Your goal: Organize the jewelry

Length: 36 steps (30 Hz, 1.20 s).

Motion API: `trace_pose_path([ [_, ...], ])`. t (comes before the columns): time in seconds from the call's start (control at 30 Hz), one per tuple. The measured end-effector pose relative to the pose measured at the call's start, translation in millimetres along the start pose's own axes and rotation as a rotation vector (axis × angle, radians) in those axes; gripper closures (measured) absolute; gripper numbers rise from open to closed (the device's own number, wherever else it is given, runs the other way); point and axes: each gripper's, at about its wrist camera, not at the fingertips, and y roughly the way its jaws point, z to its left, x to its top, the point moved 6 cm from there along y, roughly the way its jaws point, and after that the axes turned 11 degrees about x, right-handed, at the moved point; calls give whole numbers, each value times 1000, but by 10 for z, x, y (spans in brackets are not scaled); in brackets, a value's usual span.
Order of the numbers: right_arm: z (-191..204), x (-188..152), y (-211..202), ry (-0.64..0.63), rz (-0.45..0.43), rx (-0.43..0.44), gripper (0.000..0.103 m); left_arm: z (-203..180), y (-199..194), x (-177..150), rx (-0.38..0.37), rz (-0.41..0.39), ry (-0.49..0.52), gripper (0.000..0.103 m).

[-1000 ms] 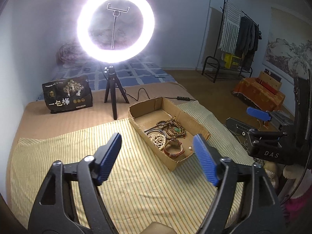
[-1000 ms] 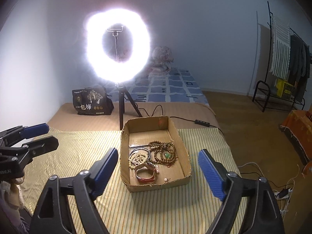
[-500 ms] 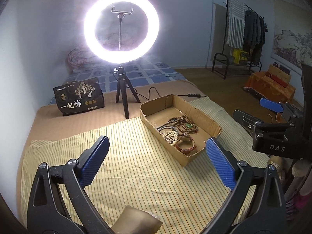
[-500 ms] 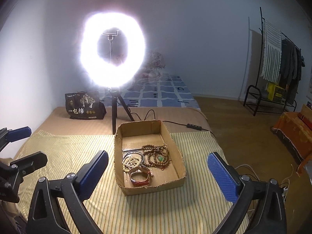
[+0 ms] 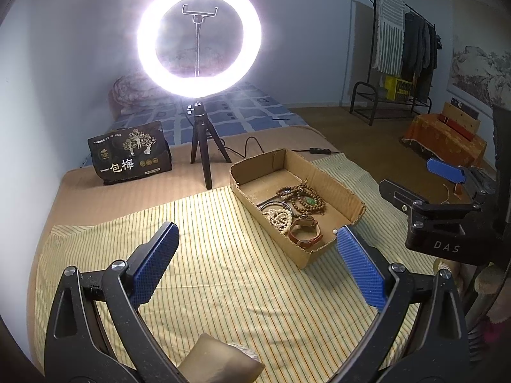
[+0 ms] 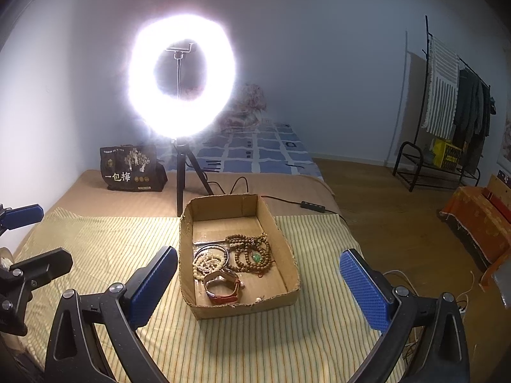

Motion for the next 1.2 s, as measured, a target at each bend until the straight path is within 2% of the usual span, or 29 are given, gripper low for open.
trace_pose_path([
  [1.2,-1,-18,13,-30,15,-14,0,-46,-87,20,1,-19,2,2],
])
